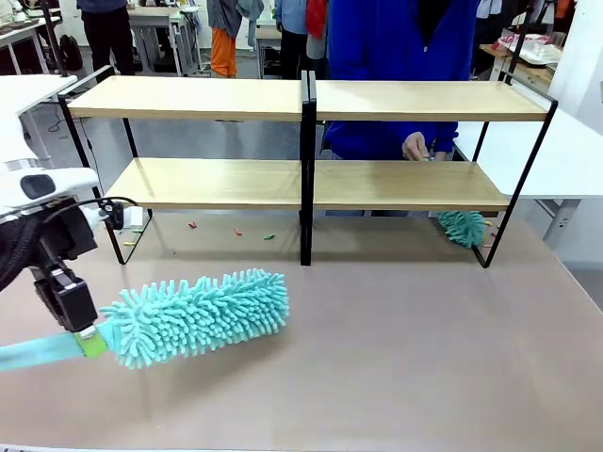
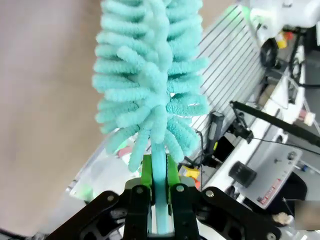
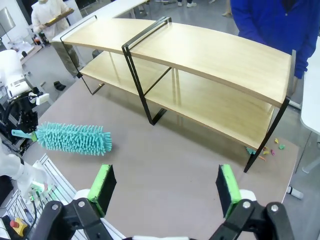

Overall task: Clean the shelves.
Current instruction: Clean another randomly selected level of the Shelf with the Duster.

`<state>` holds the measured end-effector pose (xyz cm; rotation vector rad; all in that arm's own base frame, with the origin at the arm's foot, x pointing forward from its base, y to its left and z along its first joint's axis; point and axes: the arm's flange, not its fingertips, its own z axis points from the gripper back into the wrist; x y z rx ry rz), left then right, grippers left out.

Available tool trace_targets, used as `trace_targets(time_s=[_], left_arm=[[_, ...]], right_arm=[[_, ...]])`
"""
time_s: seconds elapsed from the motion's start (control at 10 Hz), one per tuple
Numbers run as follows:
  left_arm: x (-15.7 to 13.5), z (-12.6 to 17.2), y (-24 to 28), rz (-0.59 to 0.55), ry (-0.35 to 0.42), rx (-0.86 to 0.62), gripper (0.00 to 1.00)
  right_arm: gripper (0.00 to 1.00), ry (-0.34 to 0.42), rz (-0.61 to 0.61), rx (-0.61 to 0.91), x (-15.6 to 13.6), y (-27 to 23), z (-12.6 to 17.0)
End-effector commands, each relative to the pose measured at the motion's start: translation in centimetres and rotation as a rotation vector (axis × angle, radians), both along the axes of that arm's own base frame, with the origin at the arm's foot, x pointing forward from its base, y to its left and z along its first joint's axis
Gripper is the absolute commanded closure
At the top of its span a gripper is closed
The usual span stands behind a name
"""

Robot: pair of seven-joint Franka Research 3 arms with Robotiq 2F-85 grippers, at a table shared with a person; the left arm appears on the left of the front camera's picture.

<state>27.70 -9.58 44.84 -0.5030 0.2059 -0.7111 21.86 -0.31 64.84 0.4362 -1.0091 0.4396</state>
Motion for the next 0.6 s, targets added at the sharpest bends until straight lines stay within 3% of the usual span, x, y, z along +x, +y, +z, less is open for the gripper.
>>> trace_targets(time_s=[0.0,0.2,0.5], left_arm=[[0.4,-0.5,-0.6,0.010,0.000,0.007,0.87],[4.2,-1.0,-4.0,0.270,-0.042,-0.040,0.87],[8.0,-1.4,-6.9,0.364,-0.052,-0.021,0.87]], right_arm=[[0.00,0.002,0.000,0.001,0.0,0.0,0.0],[0.00,0.002,0.000,0.001,0.0,0.0,0.0],[0.00,0.002,0.000,0.001,0.0,0.0,0.0]])
